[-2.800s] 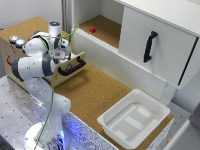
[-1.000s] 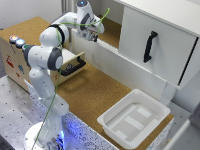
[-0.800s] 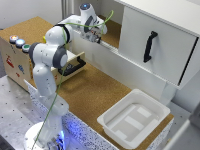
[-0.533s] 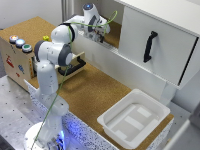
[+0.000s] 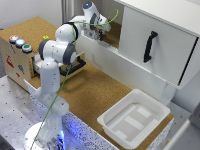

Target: Place the grasped purple block inside the left cabinet

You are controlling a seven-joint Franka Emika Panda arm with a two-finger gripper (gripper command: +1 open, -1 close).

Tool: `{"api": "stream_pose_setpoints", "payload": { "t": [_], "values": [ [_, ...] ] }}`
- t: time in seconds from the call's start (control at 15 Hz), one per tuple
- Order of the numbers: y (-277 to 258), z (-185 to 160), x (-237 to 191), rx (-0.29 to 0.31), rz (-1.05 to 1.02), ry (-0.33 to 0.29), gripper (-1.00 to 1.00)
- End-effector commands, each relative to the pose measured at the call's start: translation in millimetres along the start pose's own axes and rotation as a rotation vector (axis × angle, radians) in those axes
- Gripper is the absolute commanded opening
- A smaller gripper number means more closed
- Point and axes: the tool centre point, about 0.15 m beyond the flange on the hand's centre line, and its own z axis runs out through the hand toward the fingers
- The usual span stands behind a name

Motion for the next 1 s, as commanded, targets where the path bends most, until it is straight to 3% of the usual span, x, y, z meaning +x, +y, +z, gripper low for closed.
{"api": "stream_pose_setpoints", "payload": {
  "t": [0.0,0.67,0.93],
  "values": [
    [14.3,-67.8,-52.7,-0.055,0.05,0.079,1.0],
    [11.7,-151.1,-169.0,-0.018,0.054,-0.021,1.0],
    [-25.2,-167.3,-196.1,0.076,-0.046,-0.114,1.0]
  ]
}}
